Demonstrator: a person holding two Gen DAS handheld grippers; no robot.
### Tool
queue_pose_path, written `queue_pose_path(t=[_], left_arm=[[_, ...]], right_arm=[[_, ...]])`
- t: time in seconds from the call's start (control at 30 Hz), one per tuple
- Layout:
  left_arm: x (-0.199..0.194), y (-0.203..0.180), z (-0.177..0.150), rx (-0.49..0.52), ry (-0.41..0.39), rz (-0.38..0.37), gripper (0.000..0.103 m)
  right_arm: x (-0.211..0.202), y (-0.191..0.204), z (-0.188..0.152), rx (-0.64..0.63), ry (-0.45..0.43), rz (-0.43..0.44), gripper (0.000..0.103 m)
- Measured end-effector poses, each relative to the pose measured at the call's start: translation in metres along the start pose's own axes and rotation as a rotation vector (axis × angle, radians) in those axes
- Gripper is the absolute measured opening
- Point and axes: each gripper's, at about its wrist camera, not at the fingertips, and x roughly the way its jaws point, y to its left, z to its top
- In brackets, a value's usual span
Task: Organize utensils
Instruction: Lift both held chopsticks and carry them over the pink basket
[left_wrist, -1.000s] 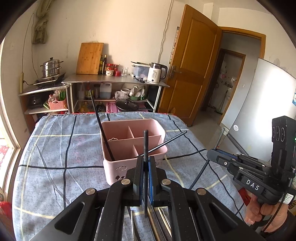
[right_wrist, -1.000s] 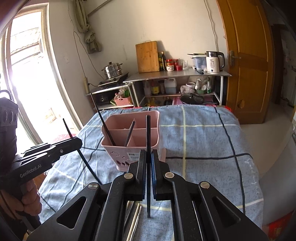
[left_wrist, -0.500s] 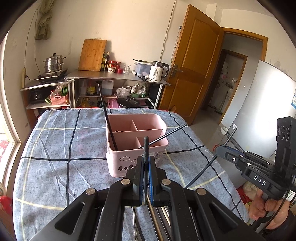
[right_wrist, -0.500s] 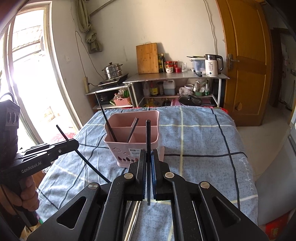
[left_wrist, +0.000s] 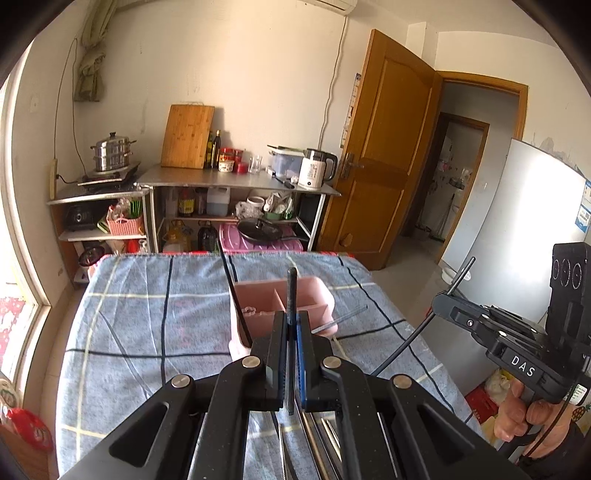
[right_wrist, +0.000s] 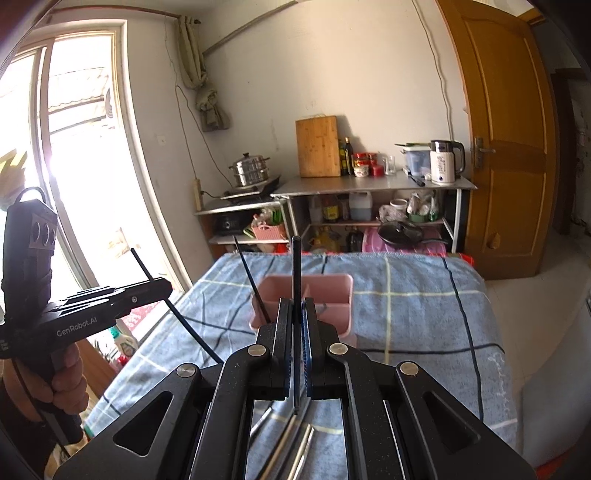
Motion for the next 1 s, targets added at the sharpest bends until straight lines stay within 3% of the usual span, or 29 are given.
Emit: queue_pose_path(t=[0.47,0.7,1.0], left_arm=[[0.012,0.016,0.07,-0.004,-0.065,0.04,0.004],[0.041,0.028,0.076,-0.026,-0.046,0.038,0.004],[0.085,0.043,0.063,-0.057,-0.005,0.021,0.004]], right_arm=[[0.029,0.006,0.06,0.028,-0.091,0.031,0.005],[0.056,-0.002,0.067,0.058,-0.089,0.026,0.005],[0.097,-0.015,0.053,0.101,-0.035,0.021,0.005]])
